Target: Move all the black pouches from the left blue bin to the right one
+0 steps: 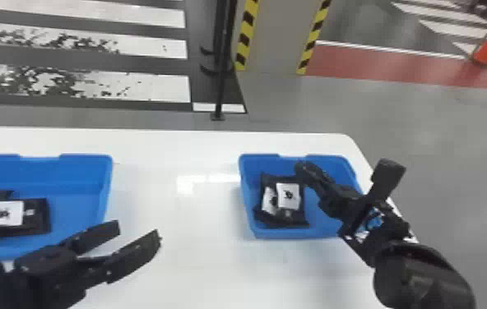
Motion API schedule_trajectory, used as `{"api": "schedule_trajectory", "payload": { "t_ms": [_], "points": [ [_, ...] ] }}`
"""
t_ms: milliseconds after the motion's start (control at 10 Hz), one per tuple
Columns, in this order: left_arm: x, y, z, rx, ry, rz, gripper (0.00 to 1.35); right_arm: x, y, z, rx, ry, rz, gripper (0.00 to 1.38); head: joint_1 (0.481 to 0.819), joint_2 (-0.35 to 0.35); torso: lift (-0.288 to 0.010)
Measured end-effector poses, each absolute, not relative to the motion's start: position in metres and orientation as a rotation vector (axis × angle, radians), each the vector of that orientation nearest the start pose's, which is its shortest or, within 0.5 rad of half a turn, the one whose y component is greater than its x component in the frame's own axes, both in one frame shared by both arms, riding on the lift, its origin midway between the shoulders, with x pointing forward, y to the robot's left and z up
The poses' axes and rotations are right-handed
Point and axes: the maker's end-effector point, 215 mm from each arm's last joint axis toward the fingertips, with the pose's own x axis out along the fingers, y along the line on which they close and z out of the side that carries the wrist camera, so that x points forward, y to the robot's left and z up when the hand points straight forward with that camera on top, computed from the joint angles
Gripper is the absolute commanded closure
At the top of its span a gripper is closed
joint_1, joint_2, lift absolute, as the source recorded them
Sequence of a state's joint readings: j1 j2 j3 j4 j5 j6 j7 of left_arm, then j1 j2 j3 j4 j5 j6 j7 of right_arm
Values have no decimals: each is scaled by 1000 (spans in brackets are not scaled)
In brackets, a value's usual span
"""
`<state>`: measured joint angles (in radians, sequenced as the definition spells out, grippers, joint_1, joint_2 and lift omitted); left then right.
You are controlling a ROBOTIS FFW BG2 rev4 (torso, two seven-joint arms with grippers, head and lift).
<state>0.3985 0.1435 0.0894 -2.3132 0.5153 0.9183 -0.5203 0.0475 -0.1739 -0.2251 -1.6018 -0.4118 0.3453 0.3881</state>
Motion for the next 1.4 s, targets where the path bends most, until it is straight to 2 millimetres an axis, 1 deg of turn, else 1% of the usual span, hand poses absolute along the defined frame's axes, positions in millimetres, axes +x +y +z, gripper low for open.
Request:
{"api": "schedule_trajectory", "payload": {
  "t_ms": [100,200,300,400,500,600,700,800,900,1000,1100,1300,1400],
  "points": [
    [387,103,-345,-407,485,-713,150,561,-330,-396,264,218,168,99,695,-262,-140],
    [392,117,-346,-394,477,-679,150,553,-341,-392,212,192,139,134,695,-262,-140],
    [399,137,-347,-371,467,-633,150,538,-342,-385,154,164,122,134,695,-247,-140],
    [409,166,-349,-333,460,-564,150,515,-336,-376,100,135,108,133,695,-212,-140],
    [417,201,-352,-292,461,-483,150,490,-327,-365,62,101,94,134,695,-155,-140],
    [422,234,-354,-254,465,-406,150,466,-315,-354,44,62,82,134,695,-123,-140],
    [428,264,-354,-217,467,-338,150,447,-300,-347,51,36,82,136,695,-63,-140],
    [433,291,-353,-183,470,-275,150,433,-284,-343,73,23,96,137,695,-1,-140],
    [437,314,-355,-156,478,-219,150,424,-265,-342,106,18,120,137,695,65,-140],
    [440,335,-360,-137,496,-170,150,418,-245,-345,149,24,150,139,695,92,-140],
    [445,350,-366,-124,517,-137,150,408,-228,-345,187,31,176,139,695,147,-140],
    [455,374,-378,-104,550,-85,150,389,-211,-345,221,53,205,139,695,210,-140],
    [458,385,-384,-101,569,-59,150,385,-201,-349,246,72,225,140,695,240,-140]
  ]
}}
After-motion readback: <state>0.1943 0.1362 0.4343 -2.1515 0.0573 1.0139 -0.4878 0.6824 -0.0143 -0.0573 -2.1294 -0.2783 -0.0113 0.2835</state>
